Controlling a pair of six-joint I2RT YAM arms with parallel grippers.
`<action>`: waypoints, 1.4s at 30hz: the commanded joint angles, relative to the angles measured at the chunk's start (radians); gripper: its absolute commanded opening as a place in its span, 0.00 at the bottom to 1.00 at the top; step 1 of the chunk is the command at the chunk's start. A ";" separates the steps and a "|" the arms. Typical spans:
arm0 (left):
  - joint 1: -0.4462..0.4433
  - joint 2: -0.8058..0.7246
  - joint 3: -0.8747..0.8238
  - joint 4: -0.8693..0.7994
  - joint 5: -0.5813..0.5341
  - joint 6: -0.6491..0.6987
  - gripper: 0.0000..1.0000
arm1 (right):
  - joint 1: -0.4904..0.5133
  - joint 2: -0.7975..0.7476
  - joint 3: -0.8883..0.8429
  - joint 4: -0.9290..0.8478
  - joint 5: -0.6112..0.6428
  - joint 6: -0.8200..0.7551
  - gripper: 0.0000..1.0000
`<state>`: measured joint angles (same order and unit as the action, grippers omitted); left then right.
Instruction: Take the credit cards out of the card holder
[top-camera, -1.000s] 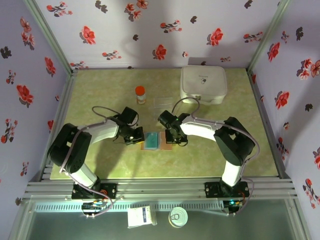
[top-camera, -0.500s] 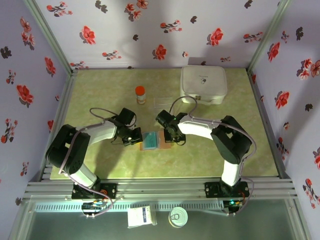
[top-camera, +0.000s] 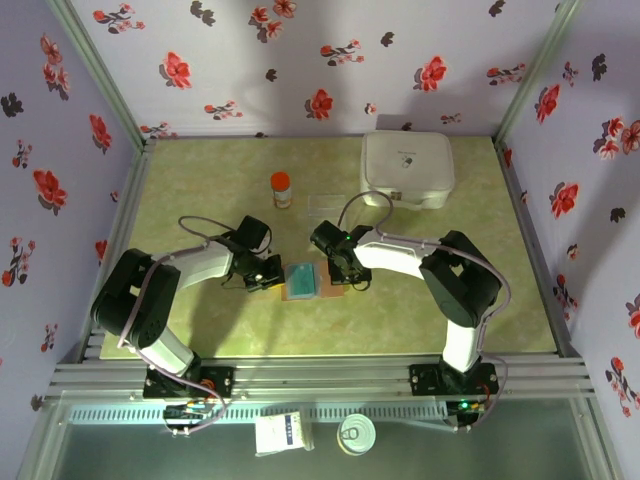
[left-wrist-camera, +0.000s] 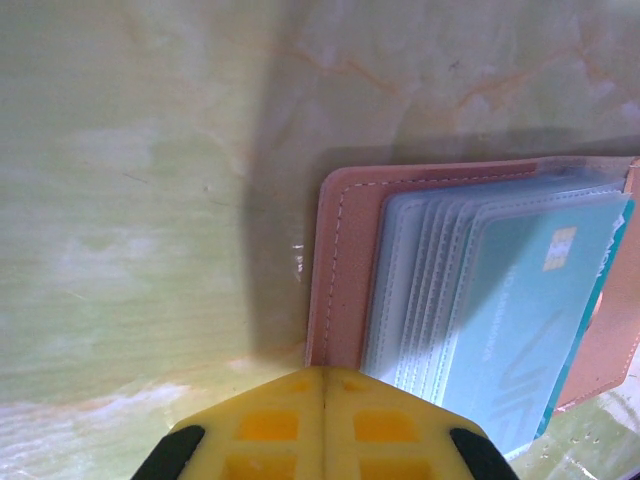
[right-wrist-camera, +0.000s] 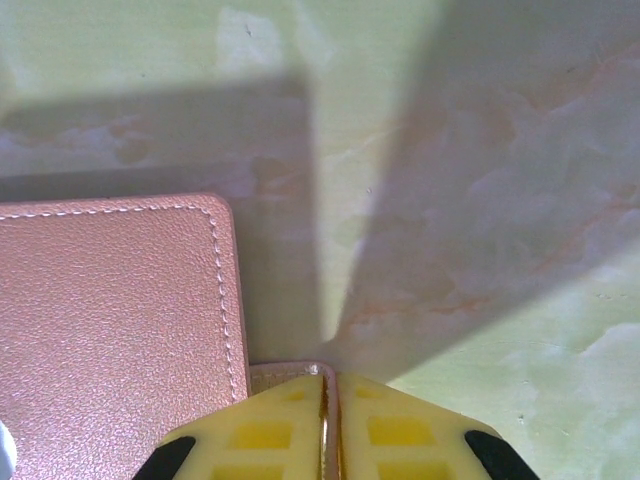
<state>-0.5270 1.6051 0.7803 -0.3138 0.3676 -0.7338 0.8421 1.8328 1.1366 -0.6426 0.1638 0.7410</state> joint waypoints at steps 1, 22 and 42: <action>0.012 0.030 -0.004 -0.053 -0.033 0.003 0.00 | 0.000 -0.027 -0.048 -0.103 0.020 0.031 0.13; 0.009 -0.074 0.072 -0.118 -0.031 0.024 0.01 | 0.019 -0.178 0.138 -0.313 0.054 0.003 0.34; -0.049 0.019 0.089 -0.060 0.024 0.003 0.01 | 0.097 0.009 0.200 -0.239 -0.008 0.054 0.57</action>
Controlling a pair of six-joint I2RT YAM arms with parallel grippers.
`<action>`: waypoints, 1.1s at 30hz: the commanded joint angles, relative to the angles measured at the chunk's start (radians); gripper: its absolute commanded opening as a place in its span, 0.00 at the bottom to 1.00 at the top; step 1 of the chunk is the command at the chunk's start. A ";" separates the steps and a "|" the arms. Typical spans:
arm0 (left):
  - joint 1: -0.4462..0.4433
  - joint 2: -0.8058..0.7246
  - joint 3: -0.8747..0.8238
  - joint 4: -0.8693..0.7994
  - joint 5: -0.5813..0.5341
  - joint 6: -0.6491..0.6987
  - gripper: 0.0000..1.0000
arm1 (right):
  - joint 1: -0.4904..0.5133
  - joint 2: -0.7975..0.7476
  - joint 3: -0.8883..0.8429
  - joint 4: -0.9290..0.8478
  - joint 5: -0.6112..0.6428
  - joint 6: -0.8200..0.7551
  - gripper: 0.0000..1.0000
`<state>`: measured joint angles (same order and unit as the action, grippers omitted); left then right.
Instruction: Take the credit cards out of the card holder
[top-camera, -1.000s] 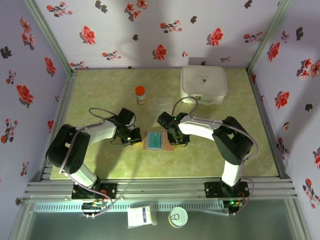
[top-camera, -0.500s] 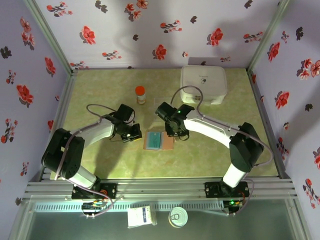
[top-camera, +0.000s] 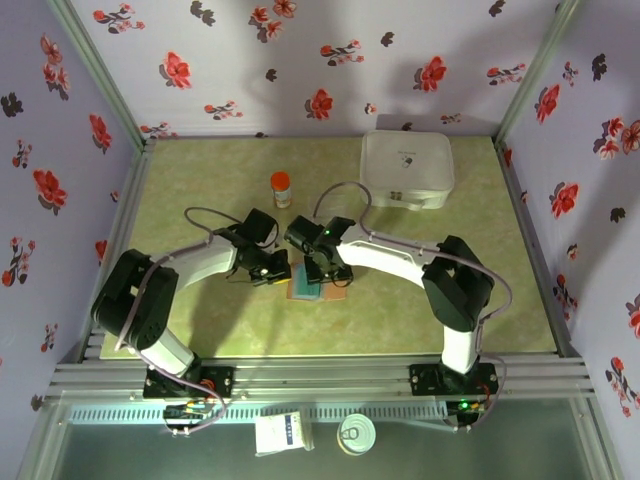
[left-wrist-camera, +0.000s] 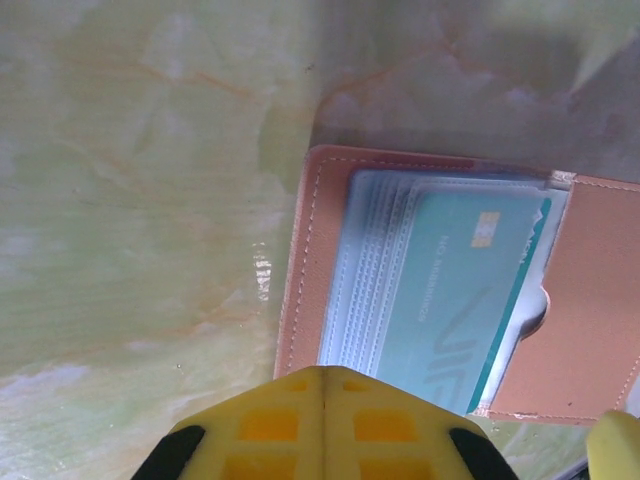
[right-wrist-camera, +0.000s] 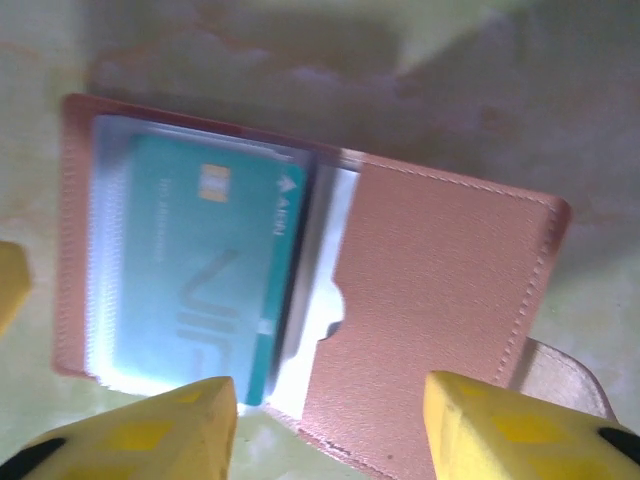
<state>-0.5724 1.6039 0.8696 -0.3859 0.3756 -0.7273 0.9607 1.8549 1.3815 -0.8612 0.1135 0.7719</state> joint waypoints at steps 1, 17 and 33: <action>-0.003 0.027 -0.003 0.015 0.015 -0.004 0.02 | -0.031 -0.017 -0.063 -0.018 0.047 0.026 0.59; -0.003 0.047 -0.035 0.036 -0.009 -0.012 0.01 | -0.088 0.026 -0.247 0.221 -0.006 -0.020 0.61; 0.011 -0.094 -0.023 -0.006 -0.068 -0.032 0.06 | -0.074 -0.076 -0.246 0.236 -0.022 -0.036 0.49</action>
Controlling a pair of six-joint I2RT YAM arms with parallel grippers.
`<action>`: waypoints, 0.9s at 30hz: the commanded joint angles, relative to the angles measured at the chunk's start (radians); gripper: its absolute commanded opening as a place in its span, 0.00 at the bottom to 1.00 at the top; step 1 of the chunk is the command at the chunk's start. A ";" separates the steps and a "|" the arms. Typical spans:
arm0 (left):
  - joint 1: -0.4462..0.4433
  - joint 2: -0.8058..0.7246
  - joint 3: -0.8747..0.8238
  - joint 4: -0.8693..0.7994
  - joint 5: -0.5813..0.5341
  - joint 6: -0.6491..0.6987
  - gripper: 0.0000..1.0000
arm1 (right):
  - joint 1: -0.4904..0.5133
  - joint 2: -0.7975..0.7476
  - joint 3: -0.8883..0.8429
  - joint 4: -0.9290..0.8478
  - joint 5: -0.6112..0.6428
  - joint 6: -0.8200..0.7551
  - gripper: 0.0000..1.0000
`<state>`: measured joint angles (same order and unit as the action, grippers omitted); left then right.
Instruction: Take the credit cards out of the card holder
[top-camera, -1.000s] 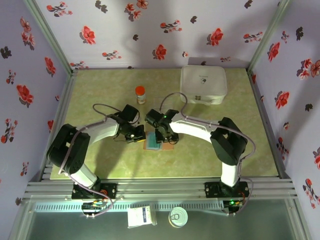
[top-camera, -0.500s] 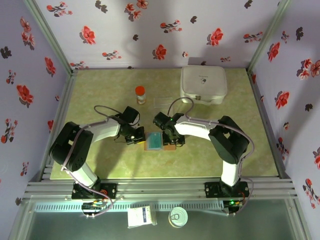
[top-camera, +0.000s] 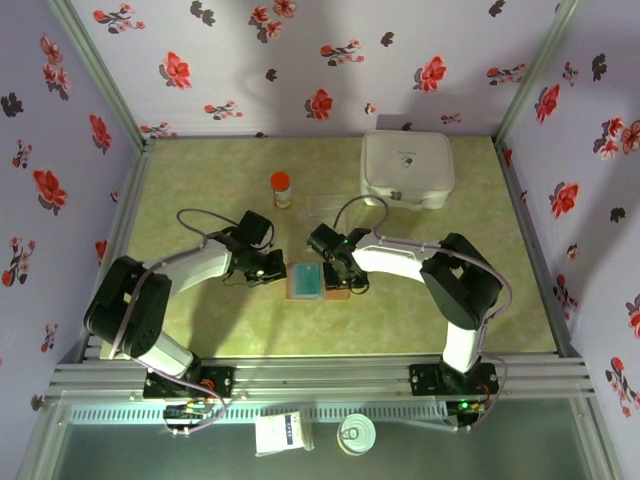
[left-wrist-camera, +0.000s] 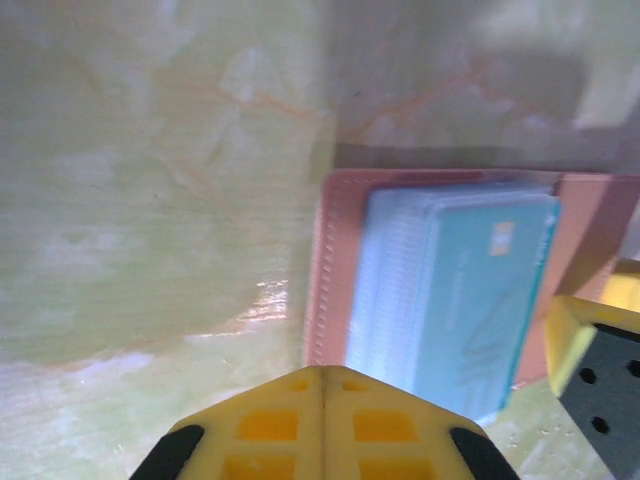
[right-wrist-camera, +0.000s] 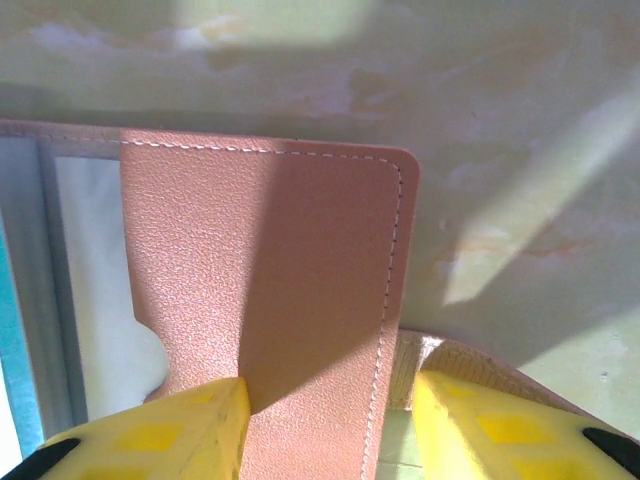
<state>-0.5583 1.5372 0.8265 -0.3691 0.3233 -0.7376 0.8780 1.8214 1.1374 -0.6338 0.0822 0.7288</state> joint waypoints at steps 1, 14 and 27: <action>-0.009 -0.027 0.024 -0.023 -0.011 -0.025 0.07 | 0.013 -0.065 0.002 -0.002 0.020 0.006 0.49; -0.071 0.045 0.082 0.019 0.012 -0.039 0.01 | 0.008 -0.199 -0.039 0.199 -0.195 -0.012 0.44; -0.077 0.120 0.092 0.009 -0.028 -0.012 0.00 | -0.052 -0.067 -0.121 0.444 -0.387 0.071 0.27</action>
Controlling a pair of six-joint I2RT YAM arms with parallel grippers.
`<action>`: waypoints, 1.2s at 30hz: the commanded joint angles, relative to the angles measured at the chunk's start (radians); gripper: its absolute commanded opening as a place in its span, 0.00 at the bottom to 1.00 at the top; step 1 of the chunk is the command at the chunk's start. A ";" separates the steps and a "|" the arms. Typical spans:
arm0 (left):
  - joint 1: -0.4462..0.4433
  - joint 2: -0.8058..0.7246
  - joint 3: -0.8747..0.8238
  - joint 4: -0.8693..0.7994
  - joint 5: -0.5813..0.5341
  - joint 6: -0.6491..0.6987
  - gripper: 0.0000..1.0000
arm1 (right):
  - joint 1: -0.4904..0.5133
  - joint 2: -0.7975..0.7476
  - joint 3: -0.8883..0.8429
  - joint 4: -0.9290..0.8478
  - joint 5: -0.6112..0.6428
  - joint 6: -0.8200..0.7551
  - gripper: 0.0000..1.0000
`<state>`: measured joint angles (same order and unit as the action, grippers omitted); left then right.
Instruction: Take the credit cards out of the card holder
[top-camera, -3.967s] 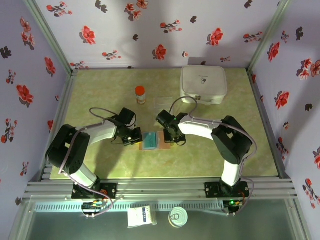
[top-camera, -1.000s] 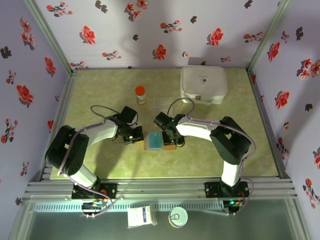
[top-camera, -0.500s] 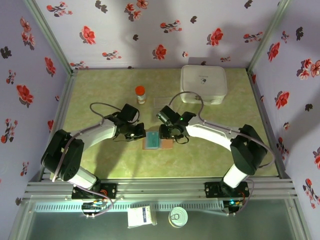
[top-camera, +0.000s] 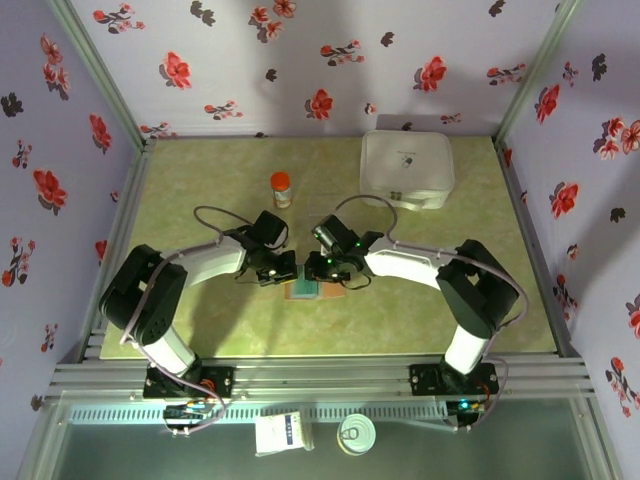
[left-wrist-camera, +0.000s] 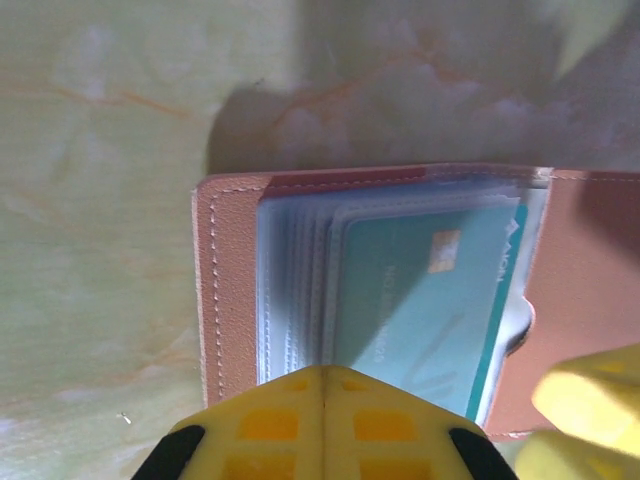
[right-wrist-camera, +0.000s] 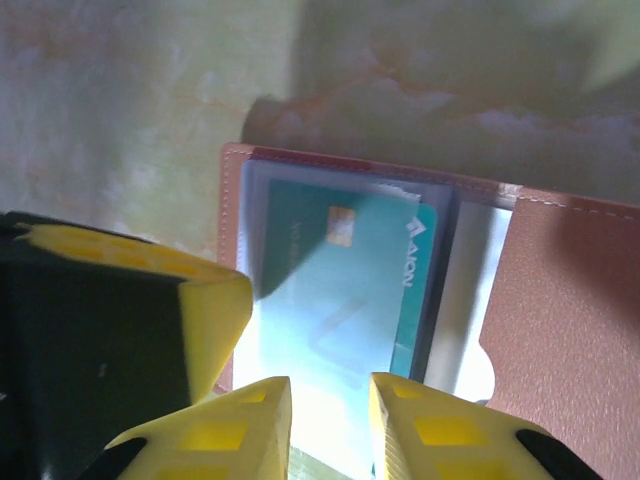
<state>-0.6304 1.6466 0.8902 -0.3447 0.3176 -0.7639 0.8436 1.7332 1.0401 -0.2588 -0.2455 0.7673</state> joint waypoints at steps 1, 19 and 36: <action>-0.005 0.013 0.028 -0.016 -0.026 0.015 0.00 | -0.020 0.025 -0.031 0.082 -0.063 0.036 0.27; -0.003 -0.013 -0.001 -0.014 -0.034 -0.004 0.00 | -0.045 0.040 -0.067 0.048 -0.016 0.041 0.23; -0.002 -0.065 0.059 -0.062 -0.011 0.001 0.00 | -0.057 -0.055 -0.104 0.112 -0.068 0.048 0.28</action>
<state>-0.6304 1.6054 0.9207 -0.3820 0.2989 -0.7643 0.7963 1.6958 0.9573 -0.1780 -0.2882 0.7975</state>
